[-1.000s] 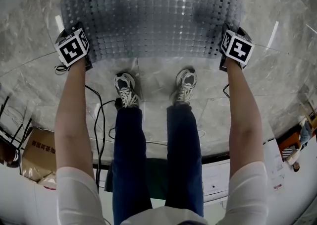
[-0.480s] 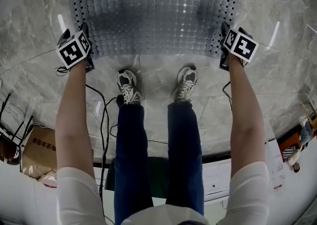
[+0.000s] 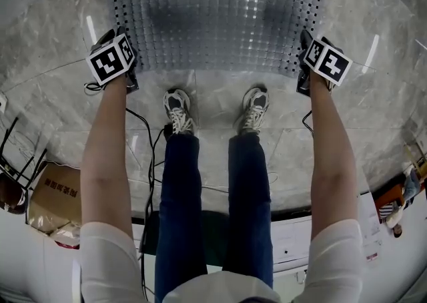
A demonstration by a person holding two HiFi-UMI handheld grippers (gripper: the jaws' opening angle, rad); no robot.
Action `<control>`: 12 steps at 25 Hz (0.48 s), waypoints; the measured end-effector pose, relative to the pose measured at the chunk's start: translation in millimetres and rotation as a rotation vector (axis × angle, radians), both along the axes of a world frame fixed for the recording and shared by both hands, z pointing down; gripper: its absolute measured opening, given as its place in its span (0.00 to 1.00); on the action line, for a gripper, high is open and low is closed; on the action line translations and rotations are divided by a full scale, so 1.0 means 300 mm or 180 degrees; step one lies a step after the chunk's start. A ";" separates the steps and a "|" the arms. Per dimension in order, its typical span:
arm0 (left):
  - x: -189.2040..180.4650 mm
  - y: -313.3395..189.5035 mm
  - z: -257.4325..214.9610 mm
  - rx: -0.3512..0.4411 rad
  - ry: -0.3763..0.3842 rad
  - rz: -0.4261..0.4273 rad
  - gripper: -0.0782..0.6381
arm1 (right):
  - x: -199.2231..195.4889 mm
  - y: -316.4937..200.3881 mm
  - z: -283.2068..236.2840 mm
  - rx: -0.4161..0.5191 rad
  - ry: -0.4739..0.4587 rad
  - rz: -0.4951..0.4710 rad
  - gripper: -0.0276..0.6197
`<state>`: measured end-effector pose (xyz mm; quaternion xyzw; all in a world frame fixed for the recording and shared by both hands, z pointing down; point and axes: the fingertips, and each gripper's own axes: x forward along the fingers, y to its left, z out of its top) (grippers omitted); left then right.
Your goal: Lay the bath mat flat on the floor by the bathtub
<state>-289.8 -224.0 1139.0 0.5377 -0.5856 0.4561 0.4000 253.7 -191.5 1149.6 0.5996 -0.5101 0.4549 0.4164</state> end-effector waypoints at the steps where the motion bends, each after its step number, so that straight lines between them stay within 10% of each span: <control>1: 0.008 -0.003 -0.009 -0.0002 0.0021 0.0002 0.25 | -0.005 0.000 -0.009 0.0014 -0.0018 0.0029 0.47; 12: 0.070 -0.036 -0.130 0.0008 0.0191 -0.0038 0.19 | -0.027 0.018 -0.135 -0.0096 0.0154 -0.0103 0.13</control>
